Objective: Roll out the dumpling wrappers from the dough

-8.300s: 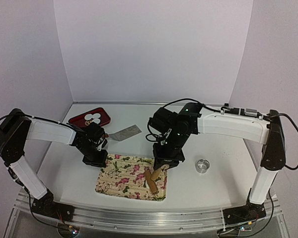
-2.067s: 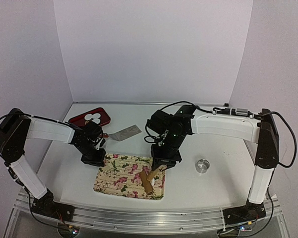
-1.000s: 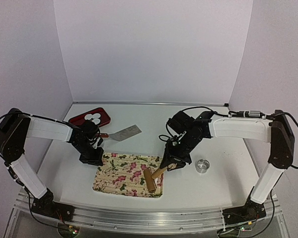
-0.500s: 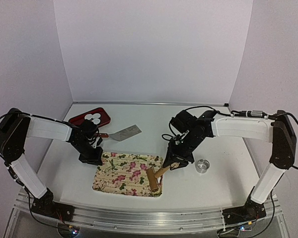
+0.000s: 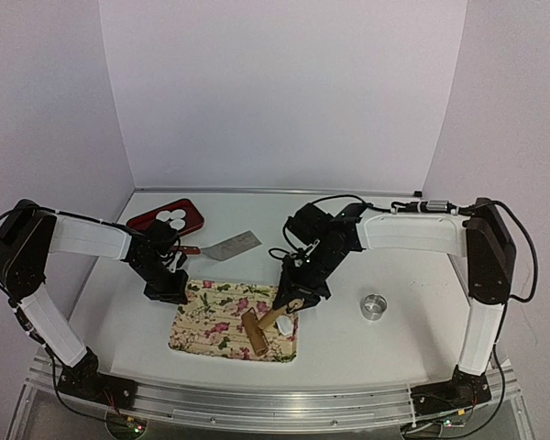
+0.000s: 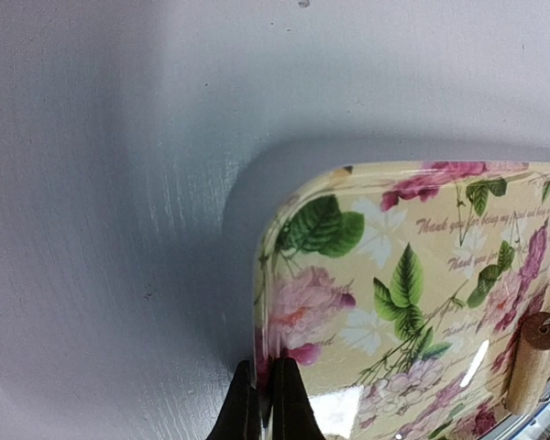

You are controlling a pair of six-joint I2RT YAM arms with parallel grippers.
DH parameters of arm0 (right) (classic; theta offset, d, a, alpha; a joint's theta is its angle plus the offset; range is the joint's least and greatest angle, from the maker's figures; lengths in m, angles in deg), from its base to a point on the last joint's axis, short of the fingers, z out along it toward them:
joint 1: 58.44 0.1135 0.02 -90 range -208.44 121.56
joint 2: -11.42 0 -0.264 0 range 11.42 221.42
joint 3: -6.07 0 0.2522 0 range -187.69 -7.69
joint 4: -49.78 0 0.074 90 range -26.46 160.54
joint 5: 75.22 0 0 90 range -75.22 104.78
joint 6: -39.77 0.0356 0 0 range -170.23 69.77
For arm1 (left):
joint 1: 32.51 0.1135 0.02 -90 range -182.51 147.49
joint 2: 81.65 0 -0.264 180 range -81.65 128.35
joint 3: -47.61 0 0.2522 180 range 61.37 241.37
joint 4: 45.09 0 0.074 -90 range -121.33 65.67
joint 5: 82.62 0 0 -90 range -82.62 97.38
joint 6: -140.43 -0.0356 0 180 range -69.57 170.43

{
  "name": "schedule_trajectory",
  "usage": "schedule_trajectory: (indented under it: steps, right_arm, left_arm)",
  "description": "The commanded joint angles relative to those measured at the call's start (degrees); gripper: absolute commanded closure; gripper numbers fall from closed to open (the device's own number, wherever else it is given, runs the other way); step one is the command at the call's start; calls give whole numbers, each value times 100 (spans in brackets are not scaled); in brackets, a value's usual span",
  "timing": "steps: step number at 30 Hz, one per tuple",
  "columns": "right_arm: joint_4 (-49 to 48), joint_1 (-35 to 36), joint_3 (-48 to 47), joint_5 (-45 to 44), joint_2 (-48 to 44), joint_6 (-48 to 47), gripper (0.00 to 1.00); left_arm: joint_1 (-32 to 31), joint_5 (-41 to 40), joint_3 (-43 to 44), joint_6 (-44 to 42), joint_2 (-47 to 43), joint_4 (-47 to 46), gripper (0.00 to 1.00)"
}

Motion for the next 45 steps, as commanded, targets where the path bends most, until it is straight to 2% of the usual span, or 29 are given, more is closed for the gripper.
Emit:
schedule_trajectory:
  steps: [1,7,11,21,26,33,45]
  right_arm:
    - [783,137,-220,-918,804,-179,100]
    - [1052,492,-1646,-738,1347,-770,100]
    - [1143,647,-2243,-738,1237,-1000,100]
    - [1207,683,-2391,-954,-175,-496,100]
    - [1881,675,-2476,-1535,-578,-293,100]
    - [3400,675,-2708,-2281,-254,-388,100]
    - [3658,675,-3466,-2267,630,-759,100]
  left_arm:
    - [29,59,-45,54,-43,-136,100]
    - [27,110,27,149,-104,-151,100]
    - [29,53,5,200,-120,-176,100]
    - [29,-72,103,-33,35,-133,100]
    - [29,-65,170,-76,91,-112,100]
    - [30,-57,218,-146,130,-88,100]
    - [29,-55,285,-223,185,-41,100]
